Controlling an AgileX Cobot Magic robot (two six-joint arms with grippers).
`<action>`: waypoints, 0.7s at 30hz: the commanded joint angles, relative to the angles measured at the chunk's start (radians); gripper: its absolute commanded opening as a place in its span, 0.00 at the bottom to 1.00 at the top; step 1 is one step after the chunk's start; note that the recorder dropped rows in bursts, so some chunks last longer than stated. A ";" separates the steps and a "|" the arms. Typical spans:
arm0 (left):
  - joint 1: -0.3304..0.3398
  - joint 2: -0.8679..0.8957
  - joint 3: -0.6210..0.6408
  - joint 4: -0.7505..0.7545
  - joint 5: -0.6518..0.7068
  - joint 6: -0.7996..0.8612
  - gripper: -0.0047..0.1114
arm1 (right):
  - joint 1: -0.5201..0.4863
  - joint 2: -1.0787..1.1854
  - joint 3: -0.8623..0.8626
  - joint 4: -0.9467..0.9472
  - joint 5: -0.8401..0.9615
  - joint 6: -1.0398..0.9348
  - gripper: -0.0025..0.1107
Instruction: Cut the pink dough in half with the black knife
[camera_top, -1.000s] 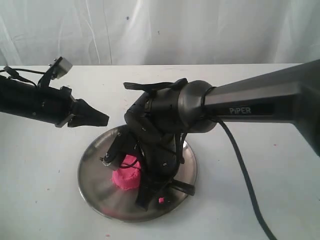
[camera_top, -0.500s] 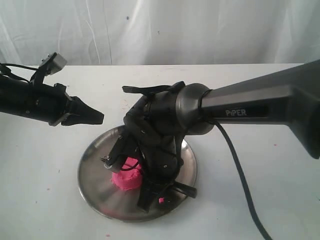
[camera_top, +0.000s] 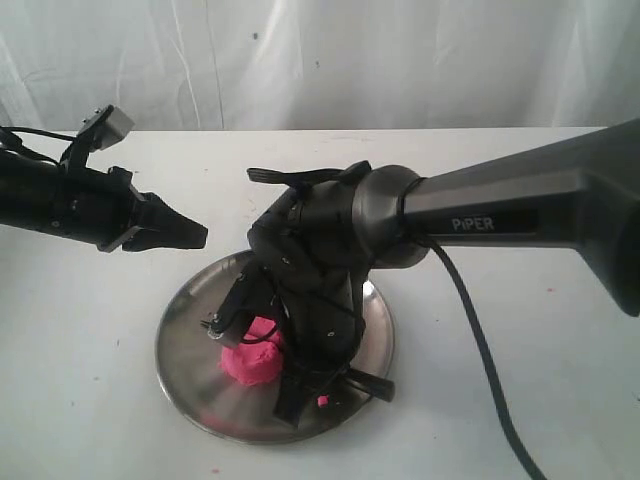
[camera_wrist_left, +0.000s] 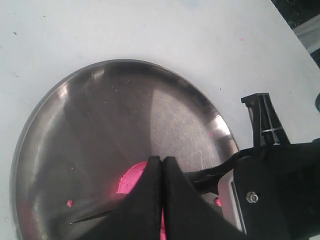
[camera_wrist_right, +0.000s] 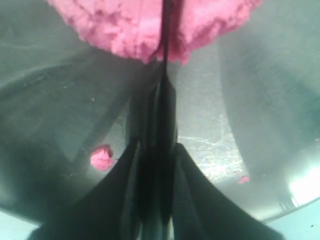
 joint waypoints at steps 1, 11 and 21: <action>-0.002 -0.007 0.008 -0.009 0.013 -0.001 0.04 | 0.001 0.005 0.006 0.031 0.023 -0.018 0.02; -0.002 -0.007 0.008 -0.009 0.013 -0.001 0.04 | 0.001 0.005 0.006 -0.101 0.035 0.074 0.02; -0.002 -0.007 0.008 -0.009 0.013 -0.001 0.04 | 0.001 0.005 0.006 -0.134 0.101 0.081 0.02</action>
